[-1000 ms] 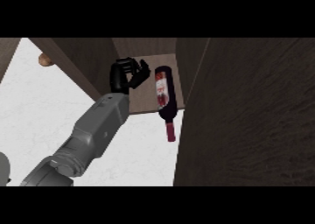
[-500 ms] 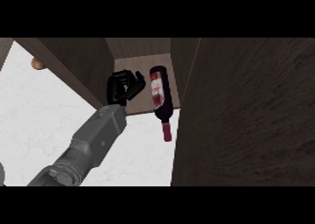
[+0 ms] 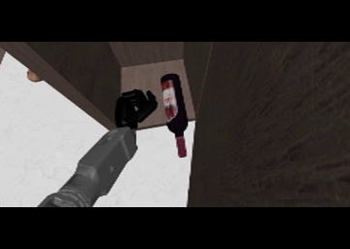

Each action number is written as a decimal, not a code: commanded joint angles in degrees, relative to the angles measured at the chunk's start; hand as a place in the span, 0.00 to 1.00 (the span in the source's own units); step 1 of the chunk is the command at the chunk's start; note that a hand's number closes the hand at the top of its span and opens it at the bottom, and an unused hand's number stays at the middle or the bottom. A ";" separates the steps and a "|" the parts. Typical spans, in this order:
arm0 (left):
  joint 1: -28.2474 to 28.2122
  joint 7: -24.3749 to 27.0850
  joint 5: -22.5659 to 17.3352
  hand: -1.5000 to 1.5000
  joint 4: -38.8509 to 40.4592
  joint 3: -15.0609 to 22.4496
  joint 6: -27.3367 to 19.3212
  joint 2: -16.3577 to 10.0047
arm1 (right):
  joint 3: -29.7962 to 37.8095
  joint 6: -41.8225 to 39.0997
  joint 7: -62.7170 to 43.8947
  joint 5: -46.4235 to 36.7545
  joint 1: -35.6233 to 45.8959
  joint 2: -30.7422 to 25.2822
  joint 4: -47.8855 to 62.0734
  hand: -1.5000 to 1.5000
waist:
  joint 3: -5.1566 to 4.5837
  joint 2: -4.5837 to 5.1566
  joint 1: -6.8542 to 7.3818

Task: Pick up the wine, place it into the cabinet and close the cabinet

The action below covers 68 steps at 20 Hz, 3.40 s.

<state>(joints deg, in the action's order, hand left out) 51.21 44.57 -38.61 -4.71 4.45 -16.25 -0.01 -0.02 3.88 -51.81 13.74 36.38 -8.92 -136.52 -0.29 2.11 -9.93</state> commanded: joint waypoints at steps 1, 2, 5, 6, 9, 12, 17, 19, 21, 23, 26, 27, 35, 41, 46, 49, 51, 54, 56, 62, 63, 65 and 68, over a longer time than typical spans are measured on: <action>-1.67 0.44 -1.04 1.00 -0.35 0.87 -0.58 0.00 | -0.87 -0.29 -0.52 1.74 -0.60 0.56 -0.87 0.00 | -0.03 -0.09 -0.78; 0.97 -1.51 -0.92 1.00 -0.16 1.18 -2.94 0.00 | 0.49 -0.94 0.59 2.05 -0.50 0.08 0.23 0.00 | 0.03 0.07 -0.75; -0.21 0.05 -1.34 1.00 -0.45 1.39 -2.93 0.00 | -0.79 -0.50 -0.59 1.30 -1.82 0.34 -2.36 0.00 | -0.02 0.01 -1.03; -0.23 -0.29 -1.49 1.00 -0.80 1.87 -3.10 0.00 | 0.07 -0.42 -1.03 2.25 -1.01 0.05 -2.07 0.00 | -0.01 -0.13 -1.38; -0.40 0.52 -1.59 1.00 -1.08 2.50 -3.14 0.01 | -0.17 -0.70 -0.81 1.97 -0.91 0.06 -1.46 0.00 | -0.02 0.04 -0.66; 1.36 -1.40 -2.16 1.00 -1.45 3.20 -4.68 0.01 | -0.25 0.15 -0.60 1.38 -0.16 0.70 -0.15 0.00 | -0.02 -0.01 -0.47; 4.61 -2.58 -3.72 1.00 -2.37 3.08 -7.15 0.01 | -0.12 -0.80 -0.08 1.98 -2.73 0.59 -1.92 0.00 | 0.07 0.17 -1.20; 5.91 -3.11 -3.62 1.00 -2.44 3.78 -8.00 0.00 | 0.79 -0.50 0.72 1.80 -1.37 0.62 -0.82 0.00 | 0.08 0.19 -0.67; 6.95 -3.55 -4.42 1.00 -2.75 3.43 -8.37 0.01 | 1.38 -1.93 1.07 3.16 -3.16 0.19 -1.04 0.00 | 0.15 0.34 -0.73; 7.12 -3.09 -4.76 1.00 -2.73 3.68 -9.30 0.01 | 1.67 -2.03 3.18 2.19 -2.57 0.77 1.35 0.00 | 0.15 0.62 -0.27; 9.61 -4.92 -4.42 1.00 -1.52 4.10 -11.07 0.00 | 1.42 -1.92 1.71 2.11 -2.81 0.18 -0.44 0.00 | 0.14 0.49 -0.38; 11.12 -5.55 -4.69 1.00 -1.57 3.69 -11.84 0.01 | 1.32 -2.29 3.67 0.66 -4.55 0.65 0.09 0.00 | 0.20 0.58 0.39; 14.52 -9.85 -5.77 1.00 -0.16 2.83 -11.54 0.00 | 2.65 -2.98 3.74 3.03 -3.77 0.43 1.09 0.00 | 0.19 1.05 1.09; 15.23 -10.53 -6.46 1.00 0.98 1.56 -11.65 -0.15 | 3.70 -3.01 2.02 2.52 -5.10 -1.09 -2.02 0.00 | 0.16 0.74 1.23; 16.06 -9.52 -2.57 1.00 3.89 5.10 -15.69 -2.05 | 3.68 -4.65 3.82 3.88 -5.61 -0.87 -0.28 0.00 | 0.33 1.45 1.10; 15.42 -10.84 2.47 1.00 4.63 10.06 -19.17 -3.94 | 3.38 -3.73 3.54 3.06 -5.05 -0.27 -0.16 0.00 | 0.33 1.30 1.42; 15.57 -9.82 2.50 1.00 4.66 10.03 -21.32 -4.37 | 3.80 -3.43 3.14 3.27 -4.67 -0.36 -0.72 0.00 | 0.25 1.42 0.75; 15.75 -11.14 3.95 1.00 4.68 11.42 -23.84 -5.23 | 3.91 -3.84 3.96 3.52 -3.74 -0.28 0.05 0.00 | 0.25 1.77 0.67; 14.54 -11.53 4.54 1.00 4.69 11.95 -26.84 -4.99 | 4.10 -4.40 4.13 3.70 -5.36 -0.29 -0.03 0.00 | 0.30 1.67 0.81; 12.87 -13.68 5.42 1.00 4.69 12.66 -28.22 -6.88 | 3.17 -4.23 3.33 3.22 -4.43 -0.27 -0.90 0.00 | 0.10 2.14 -0.14; 12.30 -13.29 5.98 1.00 4.68 13.18 -28.26 -7.33 | 3.03 -4.00 3.08 3.32 -3.52 -0.32 -1.31 0.00 | 0.06 1.97 0.09; 11.80 -14.49 7.37 1.00 4.66 14.49 -25.89 -7.93 | 2.32 -4.65 2.69 3.46 -4.90 -0.48 -2.00 0.00 | 0.11 1.84 -0.11; 12.66 -15.11 6.45 0.00 4.66 13.54 -23.07 -7.97 | 2.97 -4.13 3.98 3.13 -3.32 0.04 -0.54 0.00 | 0.02 2.07 0.52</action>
<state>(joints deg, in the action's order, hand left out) 64.95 30.36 -32.74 -0.98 17.54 -41.83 -5.17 2.86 -0.53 -48.02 16.25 32.73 -9.21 -136.03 -0.07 3.86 -9.92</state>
